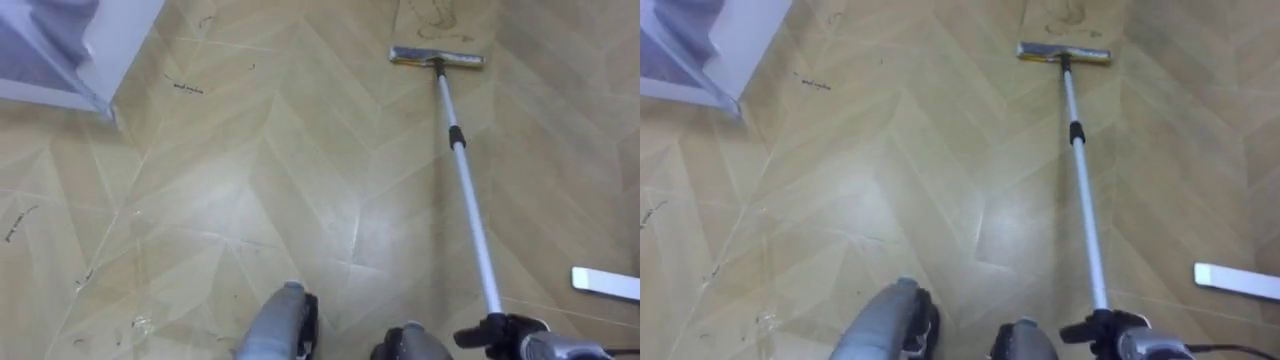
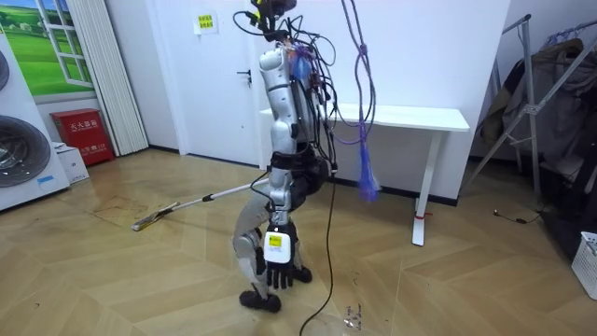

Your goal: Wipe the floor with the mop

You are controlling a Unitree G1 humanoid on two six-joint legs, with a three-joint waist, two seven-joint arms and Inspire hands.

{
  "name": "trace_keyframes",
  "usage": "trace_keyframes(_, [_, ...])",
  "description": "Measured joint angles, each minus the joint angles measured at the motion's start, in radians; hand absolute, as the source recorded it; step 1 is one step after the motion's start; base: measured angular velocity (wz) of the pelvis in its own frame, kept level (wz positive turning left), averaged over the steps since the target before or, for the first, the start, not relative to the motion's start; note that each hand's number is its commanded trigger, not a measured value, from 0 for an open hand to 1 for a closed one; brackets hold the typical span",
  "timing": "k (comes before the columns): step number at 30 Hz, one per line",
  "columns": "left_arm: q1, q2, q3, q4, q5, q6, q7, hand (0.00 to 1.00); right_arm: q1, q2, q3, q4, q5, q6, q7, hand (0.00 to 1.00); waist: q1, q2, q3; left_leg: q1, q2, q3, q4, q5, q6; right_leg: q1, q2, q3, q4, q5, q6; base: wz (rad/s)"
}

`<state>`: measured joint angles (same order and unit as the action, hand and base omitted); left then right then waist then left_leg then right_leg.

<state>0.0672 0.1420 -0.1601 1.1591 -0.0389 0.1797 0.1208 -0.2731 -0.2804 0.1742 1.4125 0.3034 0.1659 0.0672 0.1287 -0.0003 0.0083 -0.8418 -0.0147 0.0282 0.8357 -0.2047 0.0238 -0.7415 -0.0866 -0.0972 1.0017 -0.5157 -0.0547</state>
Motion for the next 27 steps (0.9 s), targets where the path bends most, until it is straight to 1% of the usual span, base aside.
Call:
trace_keyframes(1, [-0.001, -0.001, -0.001, 0.000, 0.006, -0.002, -0.016, 0.00, 0.043, -0.004, -0.002, 0.001, 0.026, -0.002, 0.003, 1.00, -0.013, 0.008, -0.0027, 0.015, 0.001, 0.019, -0.021, -0.007, 0.011, 0.026, -0.006, 0.001, -0.031, 0.001, 0.021, 0.80])
trace_keyframes(2, [-0.003, -0.001, -0.001, -0.001, 0.011, -0.004, -0.028, 0.00, 0.089, -0.011, -0.003, 0.012, 0.049, -0.002, 0.003, 1.00, -0.018, 0.018, -0.0049, 0.038, 0.000, 0.044, -0.046, -0.017, 0.027, 0.059, -0.012, 0.009, -0.068, 0.006, 0.038, 0.54])
trace_keyframes(3, [-0.002, -0.001, -0.001, -0.001, 0.011, -0.005, -0.033, 0.00, 0.111, -0.016, -0.003, 0.021, 0.051, -0.002, 0.002, 1.00, -0.018, 0.021, -0.0058, 0.052, 0.000, 0.060, -0.055, -0.025, 0.040, 0.075, -0.014, 0.019, -0.083, 0.013, 0.050, 0.33])
trace_keyframes(4, [-0.006, -0.001, 0.000, 0.000, 0.011, -0.005, -0.041, 0.00, 0.157, -0.033, 0.000, 0.037, 0.043, -0.001, -0.004, 1.00, -0.018, 0.034, -0.0096, 0.074, -0.001, 0.097, -0.057, -0.045, 0.073, 0.095, -0.020, 0.043, -0.103, 0.047, 0.067, 0.15])
trace_keyframes(5, [-0.004, -0.002, 0.003, -0.001, 0.011, -0.005, -0.039, 0.00, 0.200, -0.052, 0.000, 0.043, 0.035, -0.001, -0.020, 1.00, -0.019, 0.046, -0.0105, 0.080, -0.010, 0.126, -0.036, -0.075, 0.105, 0.090, -0.021, 0.081, -0.069, 0.058, 0.080, 0.07])
trace_keyframes(6, [-0.004, -0.003, 0.003, 0.000, 0.011, -0.006, -0.036, 0.00, 0.213, -0.059, 0.002, 0.046, 0.030, 0.001, -0.030, 1.00, -0.018, 0.050, -0.0072, 0.080, -0.020, 0.133, -0.023, -0.094, 0.115, 0.072, -0.027, 0.092, -0.025, 0.064, 0.081, -0.12])
trace_keyframes(7, [-0.002, -0.002, 0.000, -0.003, 0.010, -0.007, -0.028, 0.00, 0.233, -0.064, 0.003, 0.048, 0.018, 0.006, -0.054, 1.00, -0.025, 0.062, -0.0014, 0.081, -0.037, 0.143, -0.004, -0.124, 0.130, 0.018, -0.038, 0.112, 0.068, 0.108, 0.084, -0.17])
trace_keyframes(8, [0.004, -0.001, 0.000, -0.010, 0.011, -0.008, -0.020, 0.00, 0.255, -0.058, 0.003, 0.048, 0.014, 0.007, -0.067, 1.00, -0.044, 0.072, -0.0039, 0.086, -0.045, 0.148, 0.006, -0.147, 0.139, -0.026, -0.039, 0.137, 0.149, 0.167, 0.094, -0.15])
trace_keyframes(9, [0.006, 0.000, 0.001, -0.015, 0.011, -0.010, -0.017, 0.00, 0.264, -0.051, 0.002, 0.048, 0.014, 0.007, -0.070, 1.00, -0.048, 0.079, -0.0075, 0.089, -0.049, 0.148, 0.008, -0.154, 0.149, -0.048, -0.035, 0.146, 0.177, 0.183, 0.099, -0.09])
trace_keyframes(10, [0.006, 0.003, 0.002, -0.024, 0.011, -0.019, -0.009, 0.00, 0.274, -0.031, 0.002, 0.048, 0.014, 0.007, -0.079, 1.00, -0.054, 0.088, -0.0055, 0.098, -0.049, 0.153, 0.010, -0.167, 0.159, -0.087, -0.022, 0.157, 0.201, 0.183, 0.100, -0.10])
trace_keyframes(11, [0.006, 0.004, 0.004, -0.032, 0.011, -0.026, -0.005, 0.00, 0.275, -0.020, 0.001, 0.048, 0.014, 0.007, -0.083, 1.00, -0.061, 0.085, -0.0016, 0.102, -0.049, 0.154, 0.008, -0.173, 0.161, -0.106, -0.015, 0.162, 0.194, 0.182, 0.102, -0.15])
trace_keyframes(12, [0.008, 0.005, 0.006, -0.047, 0.011, -0.030, 0.001, 0.00, 0.275, 0.001, 0.000, 0.046, 0.014, 0.007, -0.090, 1.00, -0.072, 0.081, 0.0008, 0.111, -0.051, 0.158, -0.003, -0.182, 0.165, -0.136, -0.005, 0.158, 0.144, 0.180, 0.106, -0.18])
trace_keyframes(13, [0.008, 0.004, 0.000, -0.064, 0.011, -0.030, 0.005, 0.00, 0.275, 0.018, 0.000, 0.033, 0.014, 0.007, -0.097, 1.00, -0.079, 0.080, 0.0015, 0.128, -0.052, 0.161, -0.022, -0.191, 0.165, -0.146, 0.004, 0.137, 0.049, 0.181, 0.104, -0.18])
trace_keyframes(14, [0.008, 0.003, -0.001, -0.069, 0.012, -0.029, 0.006, 0.00, 0.275, 0.026, 0.001, 0.029, 0.014, 0.007, -0.100, 1.00, -0.081, 0.077, 0.0041, 0.138, -0.051, 0.161, -0.031, -0.195, 0.163, -0.146, 0.008, 0.124, 0.000, 0.185, 0.098, -0.20])
trace_keyframes(15, [0.009, 0.000, 0.001, -0.073, 0.011, -0.028, 0.006, 0.00, 0.275, 0.038, 0.000, 0.027, 0.011, 0.007, -0.100, 1.00, -0.081, 0.070, 0.0080, 0.163, -0.050, 0.161, -0.047, -0.205, 0.158, -0.140, 0.023, 0.109, -0.086, 0.198, 0.079, -0.16])
trace_keyframes(16, [0.013, -0.003, 0.001, -0.073, 0.011, -0.025, 0.006, 0.00, 0.275, 0.043, 0.000, 0.028, 0.006, 0.013, -0.101, 1.00, -0.081, 0.063, 0.0098, 0.192, -0.049, 0.161, -0.056, -0.219, 0.151, -0.132, 0.035, 0.086, -0.153, 0.214, 0.055, -0.14])
trace_keyframes(17, [0.016, -0.004, 0.002, -0.073, 0.010, -0.021, 0.006, 0.00, 0.269, 0.043, 0.000, 0.025, 0.003, 0.021, -0.102, 1.00, -0.078, 0.061, 0.0092, 0.203, -0.045, 0.160, -0.056, -0.231, 0.148, -0.126, 0.039, 0.076, -0.180, 0.224, 0.041, -0.10])
trace_keyframes(18, [0.018, -0.008, 0.002, -0.072, 0.010, -0.004, 0.007, 0.00, 0.259, 0.039, -0.002, 0.025, -0.002, 0.043, -0.114, 1.00, -0.072, 0.057, 0.0100, 0.232, -0.044, 0.160, -0.050, -0.256, 0.140, -0.109, 0.046, 0.057, -0.203, 0.244, 0.019, -0.06])
trace_keyframes(19, [0.018, -0.009, 0.002, -0.073, 0.010, 0.013, 0.008, 0.00, 0.239, 0.034, -0.003, 0.030, -0.002, 0.059, -0.124, 1.00, -0.065, 0.056, 0.0092, 0.254, -0.039, 0.160, -0.034, -0.279, 0.125, -0.085, 0.050, 0.047, -0.183, 0.240, 0.012, -0.11])
trace_keyframes(20, [0.018, -0.006, 0.002, -0.074, 0.007, 0.023, 0.014, 0.00, 0.201, 0.027, -0.006, 0.030, -0.005, 0.076, -0.131, 1.00, -0.054, 0.056, 0.0099, 0.244, -0.024, 0.162, 0.044, -0.293, 0.101, -0.076, 0.053, 0.040, -0.156, 0.206, 0.007, -0.12])
trace_keyframes(21, [0.017, -0.002, 0.002, -0.078, 0.003, 0.028, 0.020, 0.00, 0.180, 0.024, -0.006, 0.031, -0.005, 0.079, -0.132, 1.00, -0.046, 0.056, 0.0099, 0.218, -0.009, 0.164, 0.117, -0.281, 0.081, -0.075, 0.058, 0.042, -0.137, 0.191, 0.004, -0.23])
trace_keyframes(22, [0.016, 0.005, -0.001, -0.080, -0.002, 0.033, 0.033, 0.00, 0.131, 0.017, -0.002, 0.039, -0.002, 0.087, -0.132, 1.00, -0.030, 0.045, 0.0119, 0.146, 0.023, 0.160, 0.304, -0.212, 0.017, -0.077, 0.074, 0.055, -0.077, 0.155, -0.002, -0.28])
trace_keyframes(23, [0.018, 0.007, -0.003, -0.081, -0.011, 0.037, 0.047, 0.00, 0.088, 0.006, 0.001, 0.043, 0.009, 0.087, -0.129, 1.00, -0.006, 0.030, 0.0149, 0.081, 0.034, 0.156, 0.453, -0.100, -0.005, -0.075, 0.076, 0.071, -0.020, 0.116, -0.015, -0.31])
trace_keyframes(24, [0.021, 0.006, -0.005, -0.083, -0.015, 0.037, 0.052, 0.00, 0.064, -0.001, 0.001, 0.042, 0.018, 0.087, -0.128, 1.00, 0.006, 0.017, 0.0182, 0.046, 0.037, 0.150, 0.519, -0.029, -0.009, -0.073, 0.073, 0.074, 0.006, 0.094, -0.020, -0.28])
trace_keyframes(25, [0.028, 0.006, -0.006, -0.090, -0.032, 0.037, 0.054, 0.00, 0.019, -0.011, 0.003, 0.035, 0.043, 0.088, -0.125, 1.00, 0.023, 0.011, 0.0187, -0.019, 0.034, 0.133, 0.601, 0.041, -0.022, -0.069, 0.073, 0.082, 0.042, 0.058, -0.025, -0.15])
trace_keyframes(26, [0.028, 0.007, -0.007, -0.099, -0.035, 0.037, 0.053, 0.00, -0.002, -0.017, 0.006, 0.032, 0.056, 0.086, -0.118, 1.00, 0.024, 0.009, 0.0192, -0.053, 0.037, 0.126, 0.615, 0.033, -0.017, -0.069, 0.073, 0.082, 0.057, 0.042, -0.025, -0.09])
trace_keyframes(27, [0.032, 0.011, -0.007, -0.119, -0.036, 0.037, 0.052, 0.00, -0.031, -0.023, 0.011, 0.027, 0.090, 0.082, -0.102, 1.00, 0.039, 0.002, 0.0235, -0.110, 0.045, 0.117, 0.567, -0.016, -0.008, -0.062, 0.073, 0.084, 0.072, 0.019, -0.024, -0.03])
